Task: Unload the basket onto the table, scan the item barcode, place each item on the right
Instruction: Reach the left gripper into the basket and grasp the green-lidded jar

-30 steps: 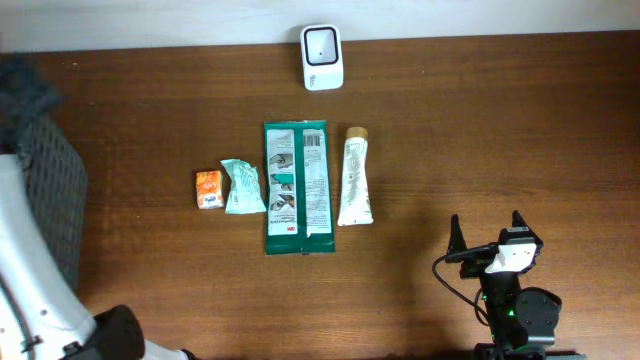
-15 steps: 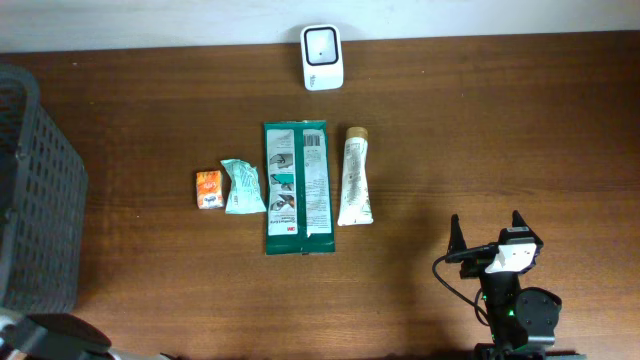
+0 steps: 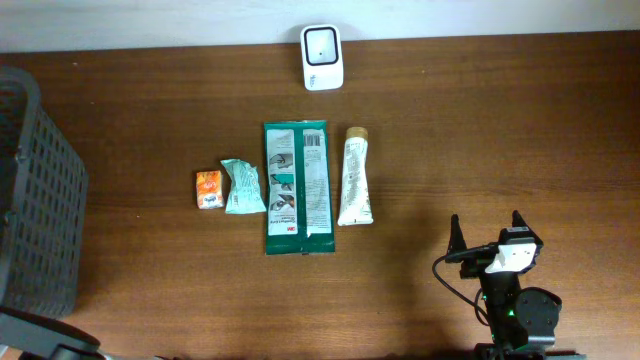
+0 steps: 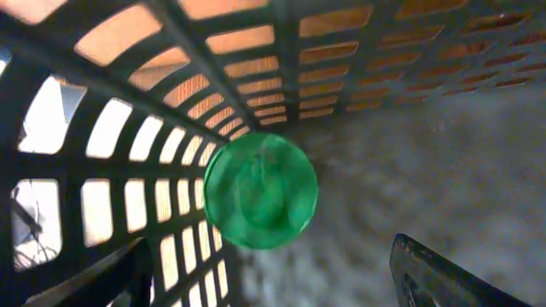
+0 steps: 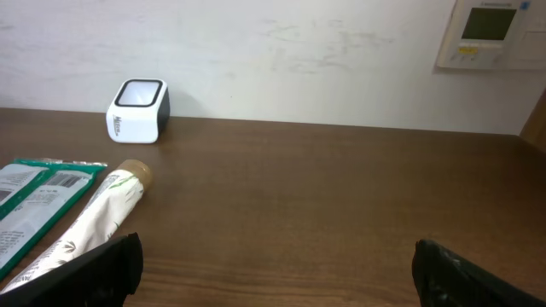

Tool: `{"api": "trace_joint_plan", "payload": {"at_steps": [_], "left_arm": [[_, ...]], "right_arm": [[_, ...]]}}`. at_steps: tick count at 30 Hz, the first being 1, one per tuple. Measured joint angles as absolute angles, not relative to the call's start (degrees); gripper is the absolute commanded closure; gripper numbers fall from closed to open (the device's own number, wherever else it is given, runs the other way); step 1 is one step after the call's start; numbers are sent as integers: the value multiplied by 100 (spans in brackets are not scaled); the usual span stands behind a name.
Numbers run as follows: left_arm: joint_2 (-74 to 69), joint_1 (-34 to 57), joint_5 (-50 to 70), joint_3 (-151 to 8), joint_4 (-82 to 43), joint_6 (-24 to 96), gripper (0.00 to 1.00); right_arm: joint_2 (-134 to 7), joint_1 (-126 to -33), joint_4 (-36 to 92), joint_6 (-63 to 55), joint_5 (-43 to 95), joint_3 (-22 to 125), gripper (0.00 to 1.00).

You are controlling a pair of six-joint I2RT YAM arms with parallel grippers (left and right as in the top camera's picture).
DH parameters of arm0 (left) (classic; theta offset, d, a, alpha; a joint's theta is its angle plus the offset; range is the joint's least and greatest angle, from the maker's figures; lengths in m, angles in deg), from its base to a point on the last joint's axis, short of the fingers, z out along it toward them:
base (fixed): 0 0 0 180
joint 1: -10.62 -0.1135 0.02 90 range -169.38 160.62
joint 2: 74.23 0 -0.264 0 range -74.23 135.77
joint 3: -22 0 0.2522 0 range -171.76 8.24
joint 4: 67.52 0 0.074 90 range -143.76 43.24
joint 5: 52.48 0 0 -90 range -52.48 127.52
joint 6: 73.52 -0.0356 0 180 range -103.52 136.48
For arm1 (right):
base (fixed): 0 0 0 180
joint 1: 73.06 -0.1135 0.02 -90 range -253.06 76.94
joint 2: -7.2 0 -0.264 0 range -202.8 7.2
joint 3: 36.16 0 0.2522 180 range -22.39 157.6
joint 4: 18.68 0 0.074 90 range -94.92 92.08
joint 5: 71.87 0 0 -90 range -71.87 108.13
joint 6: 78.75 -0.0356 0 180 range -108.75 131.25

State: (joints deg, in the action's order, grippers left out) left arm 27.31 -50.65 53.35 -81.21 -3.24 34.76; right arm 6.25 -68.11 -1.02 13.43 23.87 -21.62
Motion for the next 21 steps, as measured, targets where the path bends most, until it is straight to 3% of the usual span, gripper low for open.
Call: {"api": "trace_joint_plan", "payload": {"at_steps": [21], "left_arm": [[3356,-5057,5820,-8119,-551,2927,13]], "right_arm": [[625,-6811,-102,1343,2387,-2162,2]]}}
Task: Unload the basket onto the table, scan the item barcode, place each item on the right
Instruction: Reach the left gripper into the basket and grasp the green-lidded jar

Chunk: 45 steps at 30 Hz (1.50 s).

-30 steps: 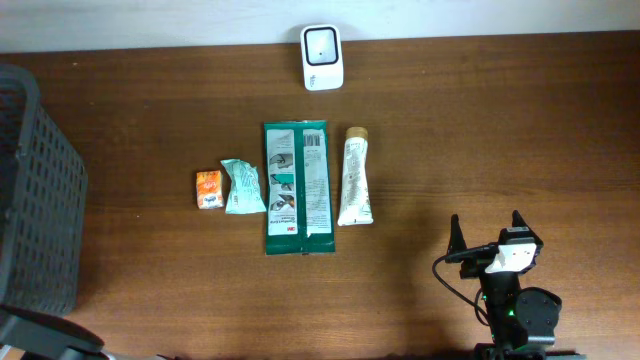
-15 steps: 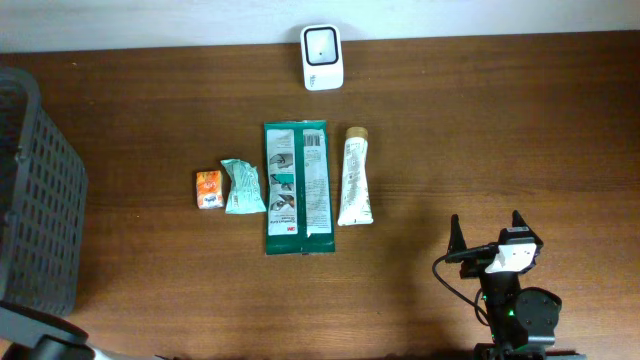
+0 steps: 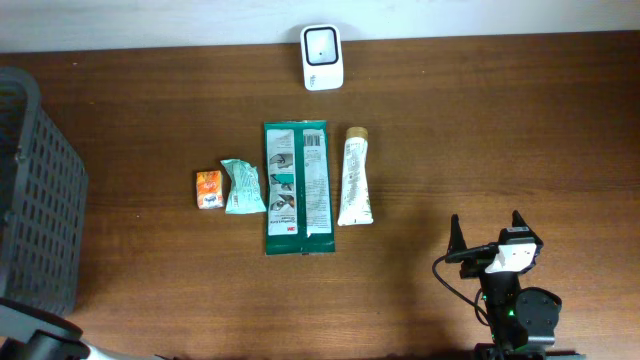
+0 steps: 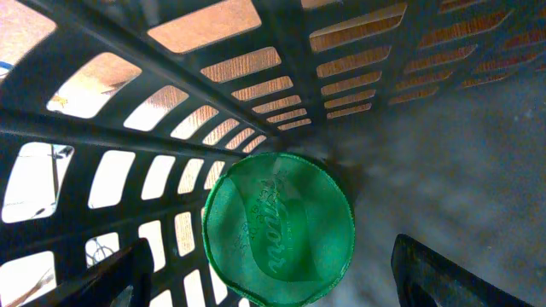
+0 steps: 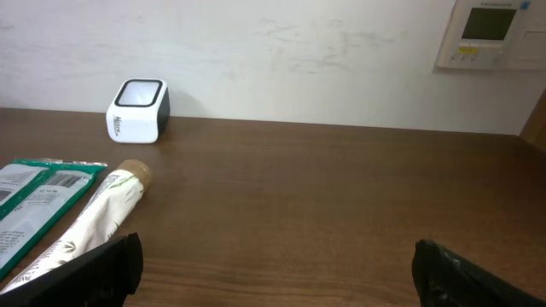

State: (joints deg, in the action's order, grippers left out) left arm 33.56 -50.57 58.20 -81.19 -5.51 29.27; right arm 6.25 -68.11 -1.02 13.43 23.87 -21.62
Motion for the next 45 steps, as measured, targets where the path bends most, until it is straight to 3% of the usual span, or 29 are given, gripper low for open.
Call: {"api": "trace_joint_plan", "payload": {"at_steps": [13,14,20,29,40,43,45], "left_arm": [[3734,-5052,5882,-8119,-444,2927,16],[3738,-5052,5882,-8119,-442,2927,22],[3754,-5059,5897,-8119,-416,2871,33],[3780,-5006,5641,-8119,-536,2862,34],[3782,-4628,5206,-8117,-883,2407,23],[3784,-4611,5119,-8117,-945,2213,18],[3787,-4609,5075,-8115,-1034,2138,9]], "right_arm": [[625,-6811,-102,1345,2387,-2162,2],[625,-6811,-102,1345,2387,-2162,2],[625,-6811,-102,1345,2387,-2162,2],[625,-6811,-102,1341,2387,-2162,2],[625,-6811,-102,1345,2387,-2162,2],[625,-6811,-102,1343,2387,-2162,2],[625,-6811,-102,1343,2387,-2162,2]]}}
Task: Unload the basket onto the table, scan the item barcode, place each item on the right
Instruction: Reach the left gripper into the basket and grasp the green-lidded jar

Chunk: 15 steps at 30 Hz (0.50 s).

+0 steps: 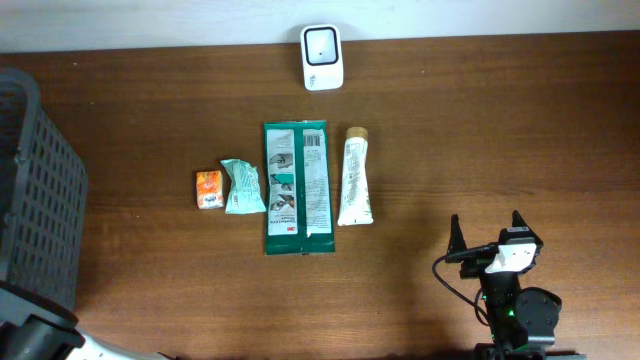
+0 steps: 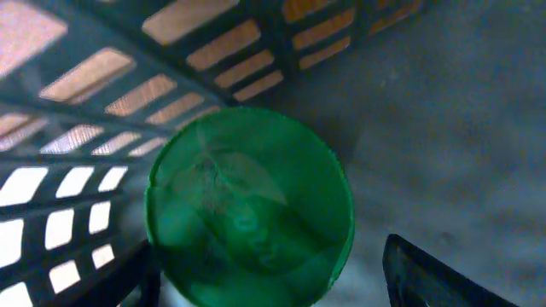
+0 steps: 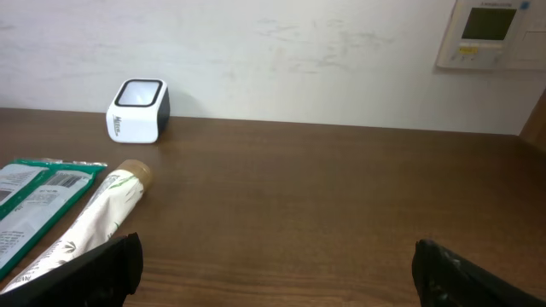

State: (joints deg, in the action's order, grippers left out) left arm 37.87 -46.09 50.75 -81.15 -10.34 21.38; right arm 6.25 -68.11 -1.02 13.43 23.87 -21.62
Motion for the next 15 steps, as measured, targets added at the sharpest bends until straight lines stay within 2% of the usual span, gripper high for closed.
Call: {"api": "trace_joint_plan", "payload": {"at_steps": [7,15], "left_arm": [[3787,-4635,4992,-8115,-1233,2033,5],[3983,-4683,4988,-8115,-1388,2029,15]], "right_arm": [[625,-6811,-102,1345,2387,-2162,2],[625,-6811,-102,1343,2387,-2162,2]]}}
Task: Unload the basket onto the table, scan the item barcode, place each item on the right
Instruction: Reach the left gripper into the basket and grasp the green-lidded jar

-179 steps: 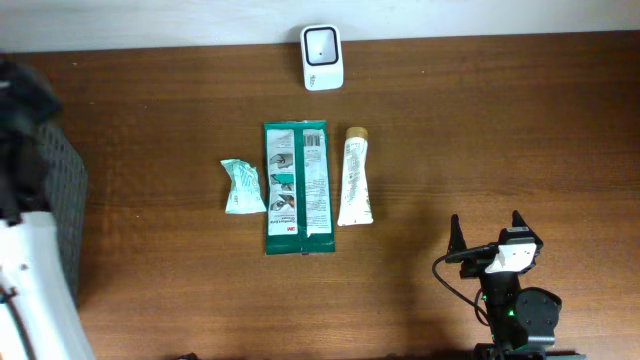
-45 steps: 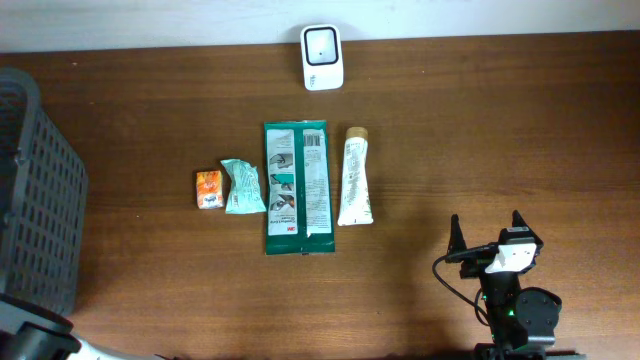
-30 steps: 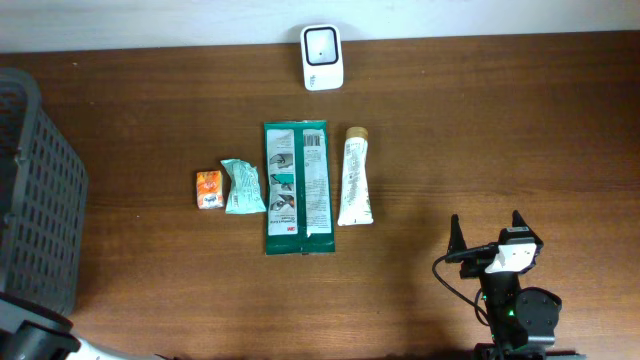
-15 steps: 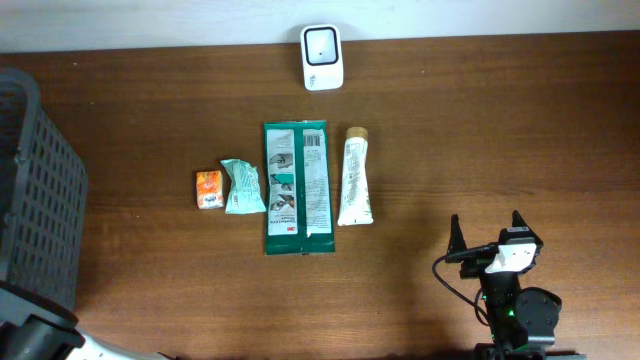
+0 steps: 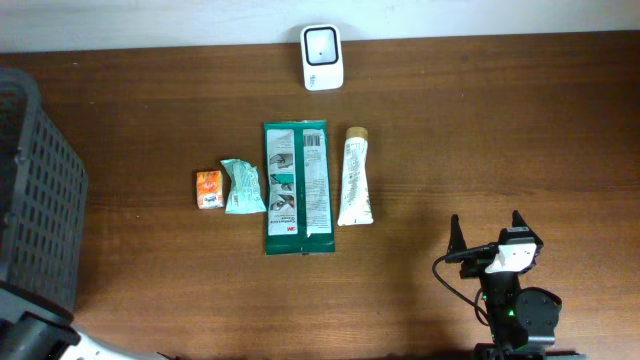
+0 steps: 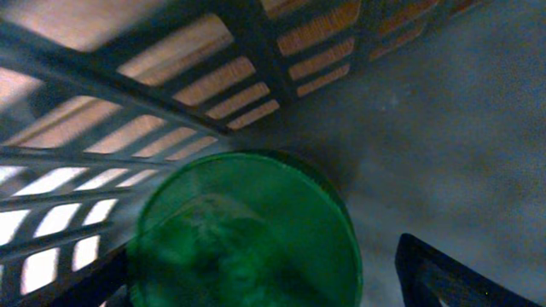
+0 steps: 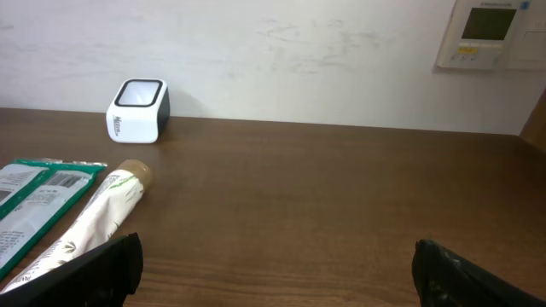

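Note:
A round green lid (image 6: 247, 230) of an item lies on the floor of the dark mesh basket (image 6: 256, 43), close under my left gripper (image 6: 273, 286). That gripper is open, one finger on each side of the lid; the item's body is hidden. The overhead view shows the basket (image 5: 35, 190) at the table's left edge and only part of the left arm (image 5: 30, 335). The white barcode scanner (image 5: 322, 57) stands at the back centre. My right gripper (image 5: 487, 240) is open and empty at the front right.
Laid in a row mid-table are a small orange box (image 5: 209, 188), a crumpled teal packet (image 5: 241, 186), a long green package (image 5: 296, 187) and a white tube (image 5: 355, 189). The right wrist view shows the scanner (image 7: 138, 110) and tube (image 7: 81, 226) far ahead to the left.
The green lid sits a little lower and larger in the left wrist view, so the open left gripper is slightly closer to it. The right arm and the table items are unchanged.
The left gripper was open inside the basket with the green lid small and ahead. The lid then showed larger at each later moment and now fills the space between the open fingers. The right arm stayed still throughout.

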Tool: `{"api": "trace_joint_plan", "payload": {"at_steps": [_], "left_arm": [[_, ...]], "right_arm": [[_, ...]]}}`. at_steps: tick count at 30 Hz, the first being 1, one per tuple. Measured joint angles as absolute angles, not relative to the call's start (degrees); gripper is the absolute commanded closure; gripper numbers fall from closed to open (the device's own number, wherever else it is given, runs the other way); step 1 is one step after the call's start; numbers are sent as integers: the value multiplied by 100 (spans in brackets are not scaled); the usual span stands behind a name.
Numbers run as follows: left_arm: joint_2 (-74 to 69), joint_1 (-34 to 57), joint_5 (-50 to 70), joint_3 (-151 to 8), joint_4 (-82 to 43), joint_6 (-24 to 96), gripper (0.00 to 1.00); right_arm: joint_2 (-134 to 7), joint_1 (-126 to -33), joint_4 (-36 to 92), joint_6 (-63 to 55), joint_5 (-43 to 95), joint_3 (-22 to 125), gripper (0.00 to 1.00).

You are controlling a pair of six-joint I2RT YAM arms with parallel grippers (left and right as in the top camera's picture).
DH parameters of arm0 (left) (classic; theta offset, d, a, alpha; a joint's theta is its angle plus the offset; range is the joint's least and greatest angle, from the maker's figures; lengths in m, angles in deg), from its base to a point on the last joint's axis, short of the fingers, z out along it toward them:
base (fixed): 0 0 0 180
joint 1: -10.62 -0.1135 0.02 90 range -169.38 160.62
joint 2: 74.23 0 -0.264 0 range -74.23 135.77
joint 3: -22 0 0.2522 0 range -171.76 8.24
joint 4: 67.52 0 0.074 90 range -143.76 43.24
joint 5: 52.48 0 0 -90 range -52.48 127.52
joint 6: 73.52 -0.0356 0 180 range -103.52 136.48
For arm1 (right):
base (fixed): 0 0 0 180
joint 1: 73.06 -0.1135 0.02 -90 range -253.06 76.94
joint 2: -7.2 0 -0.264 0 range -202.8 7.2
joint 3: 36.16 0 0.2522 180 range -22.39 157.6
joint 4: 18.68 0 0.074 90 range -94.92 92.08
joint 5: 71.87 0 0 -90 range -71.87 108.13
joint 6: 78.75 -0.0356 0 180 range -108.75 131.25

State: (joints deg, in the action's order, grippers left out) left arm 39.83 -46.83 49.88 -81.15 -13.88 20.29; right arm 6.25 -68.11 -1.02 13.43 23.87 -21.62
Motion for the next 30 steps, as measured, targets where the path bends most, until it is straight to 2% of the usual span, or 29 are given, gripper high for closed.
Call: {"api": "trace_joint_plan", "payload": {"at_steps": [6,14,30], "left_arm": [[4154,-4683,4990,-8115,-1478,1990,29],[4152,-4683,4959,-8119,-1565,1990,37],[3918,-4287,4732,-8200,-1321,1990,38]], "right_arm": [[625,-6811,-102,1343,2387,-2162,2],[625,-6811,-102,1345,2387,-2162,2],[625,-6811,-102,1343,2387,-2162,2]]}}
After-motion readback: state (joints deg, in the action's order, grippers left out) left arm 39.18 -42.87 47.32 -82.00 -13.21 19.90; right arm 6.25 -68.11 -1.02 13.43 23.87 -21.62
